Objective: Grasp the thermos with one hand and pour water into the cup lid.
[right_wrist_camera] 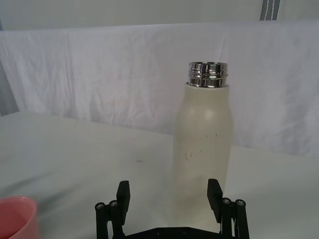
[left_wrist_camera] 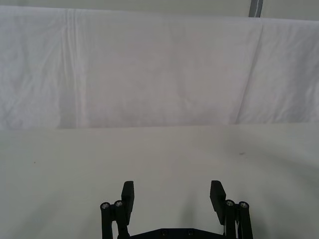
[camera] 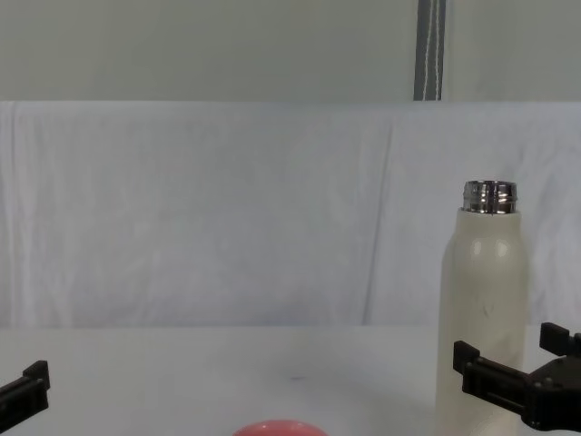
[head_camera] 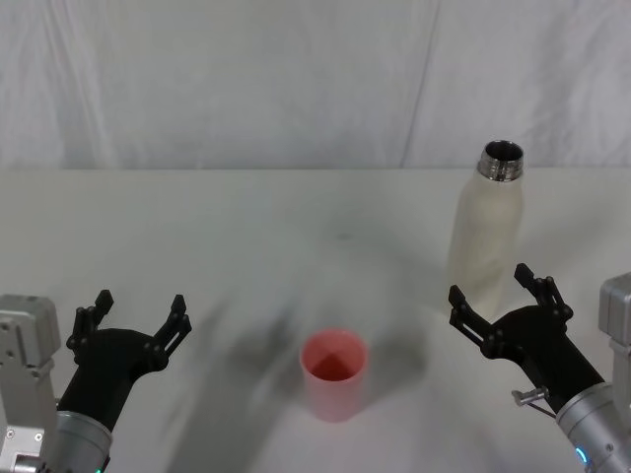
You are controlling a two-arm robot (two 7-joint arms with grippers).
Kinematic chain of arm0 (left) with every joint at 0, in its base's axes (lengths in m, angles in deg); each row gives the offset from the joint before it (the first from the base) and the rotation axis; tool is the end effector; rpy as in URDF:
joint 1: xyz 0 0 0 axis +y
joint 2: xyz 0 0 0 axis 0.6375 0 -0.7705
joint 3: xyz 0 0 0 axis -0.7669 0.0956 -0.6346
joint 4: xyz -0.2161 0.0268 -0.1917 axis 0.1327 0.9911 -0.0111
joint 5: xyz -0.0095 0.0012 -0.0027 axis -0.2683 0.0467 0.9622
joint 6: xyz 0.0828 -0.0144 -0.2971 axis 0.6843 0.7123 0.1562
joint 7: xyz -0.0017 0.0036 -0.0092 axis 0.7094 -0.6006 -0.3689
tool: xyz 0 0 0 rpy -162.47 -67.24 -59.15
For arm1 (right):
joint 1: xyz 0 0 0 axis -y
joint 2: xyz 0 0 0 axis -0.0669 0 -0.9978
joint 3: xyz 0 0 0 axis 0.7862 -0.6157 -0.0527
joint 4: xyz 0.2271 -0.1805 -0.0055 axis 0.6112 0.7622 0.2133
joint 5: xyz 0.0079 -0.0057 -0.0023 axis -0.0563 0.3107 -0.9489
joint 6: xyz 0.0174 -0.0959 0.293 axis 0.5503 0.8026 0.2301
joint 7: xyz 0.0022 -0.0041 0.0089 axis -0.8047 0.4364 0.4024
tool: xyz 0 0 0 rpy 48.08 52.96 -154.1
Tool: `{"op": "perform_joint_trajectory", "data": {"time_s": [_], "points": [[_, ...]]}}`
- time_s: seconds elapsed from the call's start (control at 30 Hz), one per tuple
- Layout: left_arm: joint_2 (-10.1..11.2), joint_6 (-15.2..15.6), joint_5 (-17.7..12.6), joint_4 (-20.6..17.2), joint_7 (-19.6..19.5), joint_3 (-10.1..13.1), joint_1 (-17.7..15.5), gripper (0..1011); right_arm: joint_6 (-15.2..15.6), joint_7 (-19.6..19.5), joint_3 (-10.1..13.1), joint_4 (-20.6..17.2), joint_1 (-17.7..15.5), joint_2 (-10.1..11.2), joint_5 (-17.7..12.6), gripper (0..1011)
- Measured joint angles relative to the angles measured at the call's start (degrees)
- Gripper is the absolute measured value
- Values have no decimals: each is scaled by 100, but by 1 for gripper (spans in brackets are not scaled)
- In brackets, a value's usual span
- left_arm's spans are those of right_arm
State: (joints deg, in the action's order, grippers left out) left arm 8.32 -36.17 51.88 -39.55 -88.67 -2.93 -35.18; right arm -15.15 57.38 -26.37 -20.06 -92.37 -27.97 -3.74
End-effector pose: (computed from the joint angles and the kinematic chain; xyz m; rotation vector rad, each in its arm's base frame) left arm 0.2529 0.0374 -0.2852 -0.0377 0.0142 1.4459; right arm 0.2900 0.0219 -0.2881 0.0566 -0.0668 -1.1466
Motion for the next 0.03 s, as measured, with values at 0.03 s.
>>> {"op": "perform_joint_trajectory", "data": {"time_s": [0.03], "points": [[0,0,0,0,0,0,0,1001,0,0,0,0,0,0,0,1001]]}}
